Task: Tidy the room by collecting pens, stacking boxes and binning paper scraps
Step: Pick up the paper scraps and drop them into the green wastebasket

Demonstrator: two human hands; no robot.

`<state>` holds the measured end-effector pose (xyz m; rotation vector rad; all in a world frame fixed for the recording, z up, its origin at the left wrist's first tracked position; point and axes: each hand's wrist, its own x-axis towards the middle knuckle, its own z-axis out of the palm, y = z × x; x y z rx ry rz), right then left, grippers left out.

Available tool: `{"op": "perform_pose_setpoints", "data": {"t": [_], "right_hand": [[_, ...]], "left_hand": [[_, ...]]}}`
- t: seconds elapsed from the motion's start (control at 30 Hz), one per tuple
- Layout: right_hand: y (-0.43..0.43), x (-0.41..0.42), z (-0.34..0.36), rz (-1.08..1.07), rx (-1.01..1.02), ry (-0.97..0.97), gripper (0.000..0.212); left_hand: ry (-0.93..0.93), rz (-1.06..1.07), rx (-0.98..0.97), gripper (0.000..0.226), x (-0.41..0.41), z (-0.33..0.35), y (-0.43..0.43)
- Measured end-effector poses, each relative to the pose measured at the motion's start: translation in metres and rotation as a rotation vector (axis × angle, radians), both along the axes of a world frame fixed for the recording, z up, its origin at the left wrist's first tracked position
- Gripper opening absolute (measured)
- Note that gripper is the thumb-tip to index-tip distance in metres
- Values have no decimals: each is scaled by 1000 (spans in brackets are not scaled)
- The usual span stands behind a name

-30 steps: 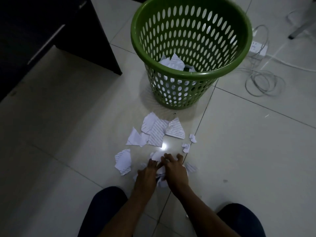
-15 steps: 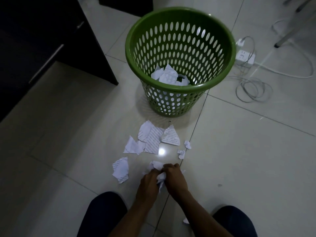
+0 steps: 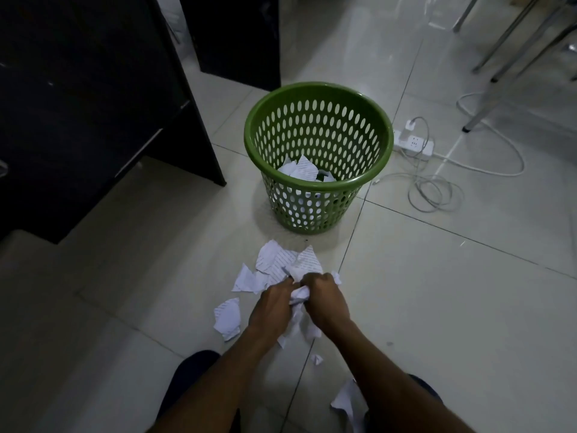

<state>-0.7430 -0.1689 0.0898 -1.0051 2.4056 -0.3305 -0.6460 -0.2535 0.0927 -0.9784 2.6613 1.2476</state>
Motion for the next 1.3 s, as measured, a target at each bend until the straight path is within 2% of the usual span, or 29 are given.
{"op": "perform_pose_setpoints", "data": {"t": [0.07, 0.13, 0.2, 0.33, 0.53, 0.83, 1.17, 1.3], "right_hand": [[-4, -8, 14, -27, -134, 53, 18], [-7, -15, 36, -16, -202, 123, 24], [-10, -23, 52, -7, -299, 103, 30], [-18, -36, 88, -11, -492, 187, 26], [-35, -54, 127, 6, -461, 274, 16], [-56, -87, 175, 18, -549, 393, 14], [-85, -139, 182, 60, -511, 332, 12], [-98, -164, 187, 41, -494, 295, 17]], "left_hand": [[28, -46, -57, 23, -10, 16, -6], [58, -96, -61, 14, -19, 34, -13], [110, -103, -75, 11, -29, 50, -19], [156, -74, -253, 36, -38, 82, -24], [232, -125, -273, 23, -57, 125, -43], [430, -128, -478, 20, -86, 175, -63], [356, -223, -416, 25, -142, 183, -97], [298, -257, -417, 28, -169, 189, -112]]}}
